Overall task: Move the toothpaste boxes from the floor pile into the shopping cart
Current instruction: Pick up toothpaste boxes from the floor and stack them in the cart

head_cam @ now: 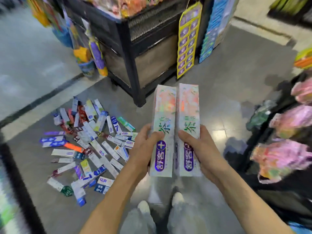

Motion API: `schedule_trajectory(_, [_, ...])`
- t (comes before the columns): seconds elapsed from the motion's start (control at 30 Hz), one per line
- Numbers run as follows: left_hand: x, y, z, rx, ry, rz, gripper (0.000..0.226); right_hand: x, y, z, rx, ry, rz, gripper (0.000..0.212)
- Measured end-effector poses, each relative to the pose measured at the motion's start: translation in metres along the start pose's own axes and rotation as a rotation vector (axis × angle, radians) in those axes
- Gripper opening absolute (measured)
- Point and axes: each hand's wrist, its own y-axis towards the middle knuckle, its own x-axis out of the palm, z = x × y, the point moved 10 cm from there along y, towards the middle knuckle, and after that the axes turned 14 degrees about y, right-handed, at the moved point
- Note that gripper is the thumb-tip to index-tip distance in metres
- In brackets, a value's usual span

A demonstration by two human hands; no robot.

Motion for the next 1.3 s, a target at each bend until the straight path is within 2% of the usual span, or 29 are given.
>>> schedule_trajectory(0.1, [0.022, -0.037, 0.05, 0.053, -0.025, -0.034, 0.036, 0.003, -0.045, -0.049, -0.064, 0.058, 0.04, 0.075])
schedule_trajectory(0.2, [0.044, -0.071, 0.081, 0.105, 0.015, -0.102, 0.027, -0.001, -0.087, -0.077, -0.141, 0.072, 0.086, 0.058])
schedule_trajectory(0.27, [0.061, -0.089, 0.094, 0.125, 0.033, -0.194, 0.026, -0.011, -0.115, -0.088, -0.196, 0.108, 0.142, 0.052])
schedule_trajectory(0.43, [0.111, -0.133, 0.102, 0.115, 0.065, -0.451, 0.045, -0.048, -0.198, -0.091, -0.346, 0.203, 0.364, 0.064])
schedule_trajectory(0.53, [0.158, -0.174, 0.096, 0.106, 0.098, -0.613, 0.051, -0.077, -0.261, -0.082, -0.43, 0.288, 0.505, 0.051])
schedule_trajectory(0.6, [0.193, -0.207, 0.086, 0.104, 0.156, -0.735, 0.052, -0.103, -0.308, -0.072, -0.481, 0.348, 0.639, 0.059])
schedule_trajectory(0.67, [0.23, -0.246, 0.069, 0.102, 0.222, -0.878, 0.042, -0.13, -0.359, -0.058, -0.538, 0.404, 0.772, 0.065])
schedule_trajectory(0.73, [0.262, -0.287, 0.049, 0.101, 0.263, -0.992, 0.038, -0.154, -0.413, -0.045, -0.589, 0.44, 0.889, 0.055])
schedule_trajectory(0.83, [0.305, -0.351, 0.018, 0.118, 0.338, -1.129, 0.033, -0.189, -0.49, -0.022, -0.667, 0.486, 1.018, 0.051])
schedule_trajectory(0.97, [0.363, -0.443, -0.025, 0.134, 0.43, -1.325, 0.03, -0.243, -0.586, 0.008, -0.722, 0.505, 1.159, 0.063])
schedule_trajectory(1.07, [0.41, -0.509, -0.06, 0.143, 0.474, -1.401, 0.039, -0.287, -0.661, 0.031, -0.779, 0.543, 1.286, 0.067])
schedule_trajectory(1.2, [0.461, -0.587, -0.113, 0.105, 0.562, -1.472, 0.036, -0.335, -0.748, 0.069, -0.791, 0.639, 1.387, 0.067])
schedule_trajectory(1.3, [0.493, -0.632, -0.148, 0.071, 0.634, -1.497, 0.057, -0.368, -0.803, 0.094, -0.784, 0.695, 1.459, 0.065])
